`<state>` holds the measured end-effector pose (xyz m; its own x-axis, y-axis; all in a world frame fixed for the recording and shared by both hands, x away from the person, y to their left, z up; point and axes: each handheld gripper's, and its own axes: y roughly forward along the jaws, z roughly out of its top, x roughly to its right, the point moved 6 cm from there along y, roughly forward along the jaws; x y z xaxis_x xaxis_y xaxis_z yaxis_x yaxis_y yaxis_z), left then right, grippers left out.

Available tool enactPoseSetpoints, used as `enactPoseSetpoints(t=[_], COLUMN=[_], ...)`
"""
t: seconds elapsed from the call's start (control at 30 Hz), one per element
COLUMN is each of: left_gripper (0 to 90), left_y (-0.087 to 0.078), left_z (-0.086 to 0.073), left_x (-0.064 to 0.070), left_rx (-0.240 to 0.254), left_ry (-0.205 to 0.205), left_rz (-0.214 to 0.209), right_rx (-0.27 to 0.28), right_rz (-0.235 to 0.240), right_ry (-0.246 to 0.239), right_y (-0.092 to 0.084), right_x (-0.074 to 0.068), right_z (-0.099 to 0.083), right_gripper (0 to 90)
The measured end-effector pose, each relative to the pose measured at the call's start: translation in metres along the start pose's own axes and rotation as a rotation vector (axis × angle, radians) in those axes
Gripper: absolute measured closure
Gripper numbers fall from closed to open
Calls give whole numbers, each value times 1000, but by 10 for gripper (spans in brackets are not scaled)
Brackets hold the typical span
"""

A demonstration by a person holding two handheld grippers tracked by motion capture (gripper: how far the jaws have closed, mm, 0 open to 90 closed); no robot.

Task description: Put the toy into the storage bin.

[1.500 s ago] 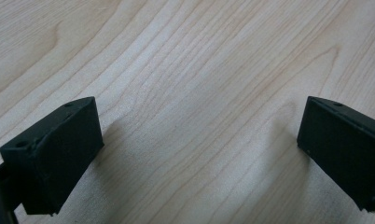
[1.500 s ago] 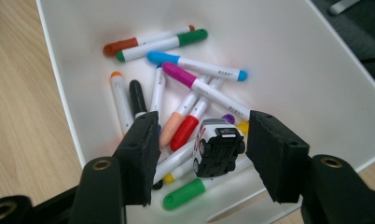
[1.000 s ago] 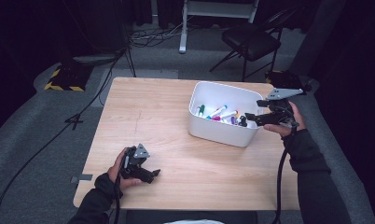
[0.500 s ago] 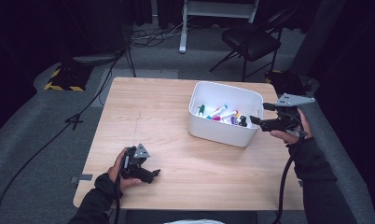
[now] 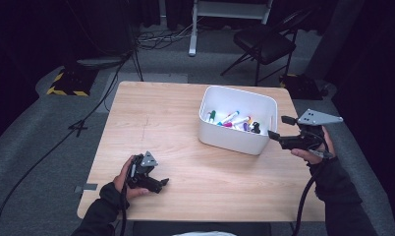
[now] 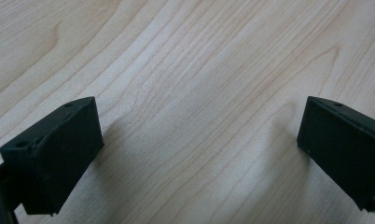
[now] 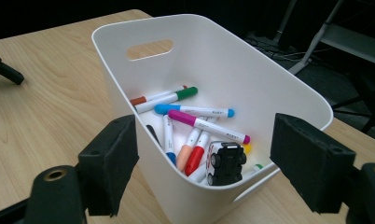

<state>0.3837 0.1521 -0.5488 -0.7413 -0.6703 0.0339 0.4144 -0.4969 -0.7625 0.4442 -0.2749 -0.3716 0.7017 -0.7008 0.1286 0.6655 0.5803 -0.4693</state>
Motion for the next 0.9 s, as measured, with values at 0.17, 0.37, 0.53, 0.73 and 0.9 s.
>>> enactPoseSetpoints(t=[0.17, 0.37, 0.53, 0.73, 0.9], left_gripper=[2, 2, 2, 2, 2], left_y=[0, 0, 0, 0, 0], left_z=[0, 0, 0, 0, 0], left_x=[0, 0, 0, 0, -1], left_rx=[0, 0, 0, 0, 4], left_ry=[0, 0, 0, 0, 9], left_rz=[0, 0, 0, 0, 8], right_rx=[-5, 1, -6, -34, -64], right_rz=[10, 17, 23, 14, 8], right_ry=[-1, -7, -12, -20, -26], right_y=[-2, -6, -7, -6, -3], right_x=[-6, -12, -18, -21, -24], right_z=[-9, -18, -27, -40, -53], right_gripper=[236, 236, 236, 236, 235])
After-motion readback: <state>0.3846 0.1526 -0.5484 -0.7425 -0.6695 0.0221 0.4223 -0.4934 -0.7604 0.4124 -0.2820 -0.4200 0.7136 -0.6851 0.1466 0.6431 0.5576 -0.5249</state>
